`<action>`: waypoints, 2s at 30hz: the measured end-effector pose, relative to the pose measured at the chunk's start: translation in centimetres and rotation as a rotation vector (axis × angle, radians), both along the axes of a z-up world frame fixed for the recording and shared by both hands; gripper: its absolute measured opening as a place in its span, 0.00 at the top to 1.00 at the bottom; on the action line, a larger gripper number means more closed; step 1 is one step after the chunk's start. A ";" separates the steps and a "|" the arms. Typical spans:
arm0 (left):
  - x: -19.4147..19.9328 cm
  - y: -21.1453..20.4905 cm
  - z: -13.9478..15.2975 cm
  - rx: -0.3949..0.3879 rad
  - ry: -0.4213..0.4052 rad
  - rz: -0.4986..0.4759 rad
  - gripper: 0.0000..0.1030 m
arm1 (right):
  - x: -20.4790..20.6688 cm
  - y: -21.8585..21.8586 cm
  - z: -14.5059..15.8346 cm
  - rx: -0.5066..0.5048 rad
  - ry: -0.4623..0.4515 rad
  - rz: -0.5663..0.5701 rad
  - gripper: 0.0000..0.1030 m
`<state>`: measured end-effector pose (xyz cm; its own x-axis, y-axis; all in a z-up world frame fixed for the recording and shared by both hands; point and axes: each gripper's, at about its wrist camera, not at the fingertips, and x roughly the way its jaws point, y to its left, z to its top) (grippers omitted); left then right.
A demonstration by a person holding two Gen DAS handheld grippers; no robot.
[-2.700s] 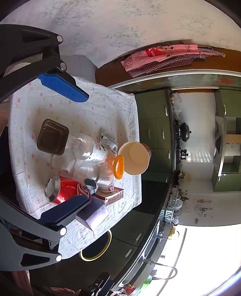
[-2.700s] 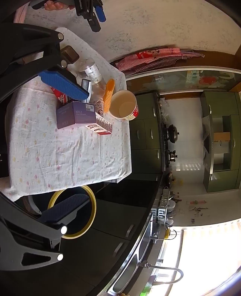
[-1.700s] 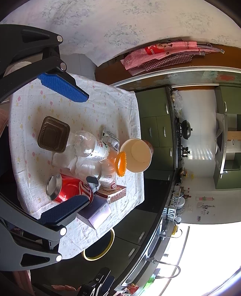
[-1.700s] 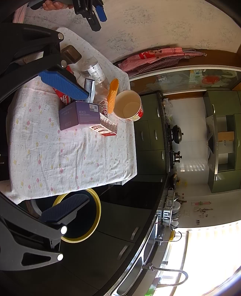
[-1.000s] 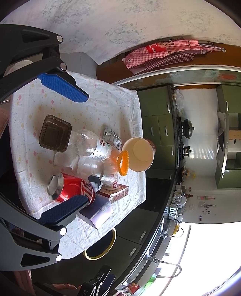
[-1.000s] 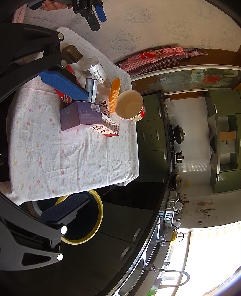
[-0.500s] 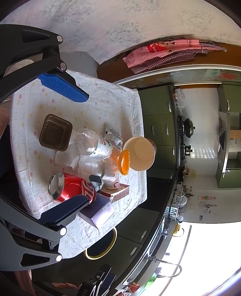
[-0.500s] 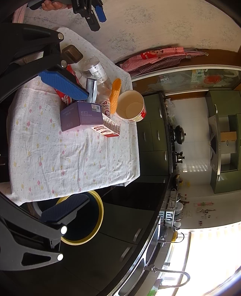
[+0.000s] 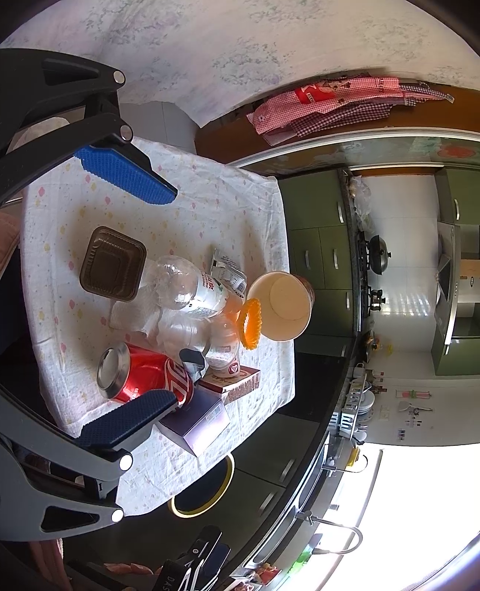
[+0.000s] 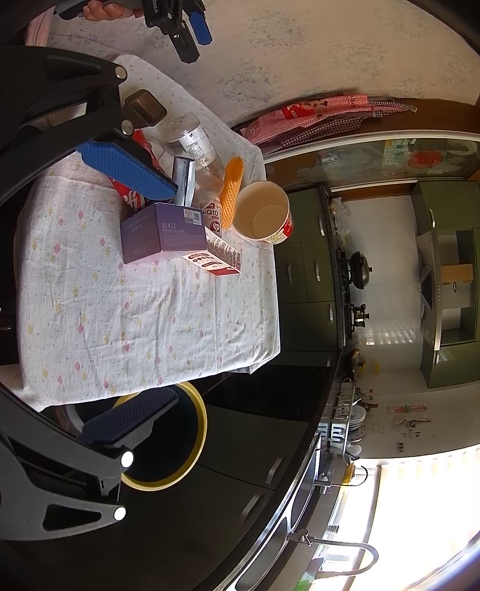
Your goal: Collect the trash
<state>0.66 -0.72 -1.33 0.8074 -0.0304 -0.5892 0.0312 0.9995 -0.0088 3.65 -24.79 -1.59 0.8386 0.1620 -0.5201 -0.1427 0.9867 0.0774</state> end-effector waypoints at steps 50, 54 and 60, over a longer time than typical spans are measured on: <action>26.9 10.6 -3.0 -0.023 -0.046 0.188 0.04 | 23.0 11.4 3.3 -0.231 -0.022 0.400 0.23; 30.8 12.3 -5.5 -0.050 -0.001 0.225 0.04 | 27.9 14.9 1.1 -0.354 0.048 0.472 0.33; 31.4 13.7 -7.6 -0.125 0.033 0.199 0.04 | 32.1 18.9 -2.5 -0.490 0.088 0.493 0.39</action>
